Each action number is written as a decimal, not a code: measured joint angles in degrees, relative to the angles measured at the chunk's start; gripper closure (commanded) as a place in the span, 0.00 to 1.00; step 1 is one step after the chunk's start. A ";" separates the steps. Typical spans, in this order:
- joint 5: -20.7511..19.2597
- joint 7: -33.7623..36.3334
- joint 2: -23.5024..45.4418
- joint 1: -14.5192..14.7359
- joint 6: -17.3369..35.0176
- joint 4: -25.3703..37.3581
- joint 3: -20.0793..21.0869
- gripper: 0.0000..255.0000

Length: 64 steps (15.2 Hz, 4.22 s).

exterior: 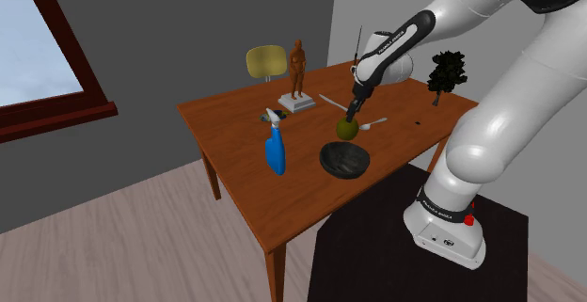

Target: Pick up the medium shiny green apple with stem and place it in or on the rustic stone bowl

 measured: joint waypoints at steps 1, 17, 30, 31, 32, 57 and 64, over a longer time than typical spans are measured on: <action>0.29 -0.15 0.38 0.17 0.38 -0.02 -0.06 0.00; 0.51 -0.31 0.65 0.27 0.75 -0.09 -0.14 1.00; -4.37 3.89 -8.29 -2.34 -10.87 3.07 2.79 1.00; -4.52 3.86 -8.82 -2.49 -11.87 3.55 2.85 1.00; -4.67 3.98 -9.35 -2.61 -12.71 3.88 3.01 1.00; -3.95 18.40 -34.59 -2.16 -37.13 2.41 18.54 1.00; 0.72 26.41 -43.91 1.16 -44.40 -0.02 26.95 1.00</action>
